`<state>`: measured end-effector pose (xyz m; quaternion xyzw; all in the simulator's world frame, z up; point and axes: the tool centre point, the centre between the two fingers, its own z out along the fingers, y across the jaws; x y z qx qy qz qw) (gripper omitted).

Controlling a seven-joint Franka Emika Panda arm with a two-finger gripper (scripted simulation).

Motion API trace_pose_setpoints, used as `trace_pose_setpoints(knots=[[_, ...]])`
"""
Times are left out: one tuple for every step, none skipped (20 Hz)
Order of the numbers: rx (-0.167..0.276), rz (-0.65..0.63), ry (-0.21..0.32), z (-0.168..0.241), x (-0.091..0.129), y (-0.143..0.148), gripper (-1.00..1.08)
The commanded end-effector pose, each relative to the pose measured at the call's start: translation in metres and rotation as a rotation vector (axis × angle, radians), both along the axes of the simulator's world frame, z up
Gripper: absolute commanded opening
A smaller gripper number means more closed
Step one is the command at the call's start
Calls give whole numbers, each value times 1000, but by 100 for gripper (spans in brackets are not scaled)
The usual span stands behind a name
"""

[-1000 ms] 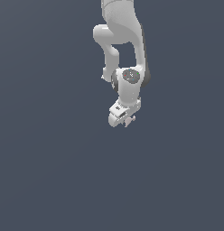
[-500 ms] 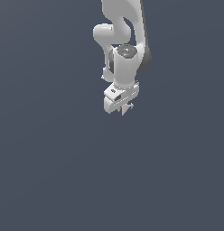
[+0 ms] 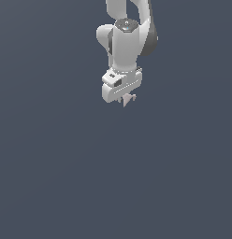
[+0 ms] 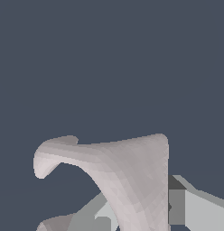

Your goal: Pick up the object and move it to a goal position.

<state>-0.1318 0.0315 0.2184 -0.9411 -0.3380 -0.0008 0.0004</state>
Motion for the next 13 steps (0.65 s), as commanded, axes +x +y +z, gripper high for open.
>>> trace_pose_setpoints(knots=[[0,0,1,12,-4,-3,-100],[0,0,1,16,-5,-4,-100],[0,0,1,19,-6,-5,-100],[0,0,1,22,-6,-6,-100],[0,0,1,24,-7,-7,-100],[0,0,1,26,-7,-7,-100],[0,0,1,27,-7,-8,-100],[0,0,1,28,-7,-8,-100],[-1,0,1,28,-7,-8,-100],[-1,0,1,28,-7,-8,-100],[-1,-1,1,28,-7,-8,-100],[-1,-1,1,27,-6,-8,-100],[-1,-1,1,27,-6,-8,-100]])
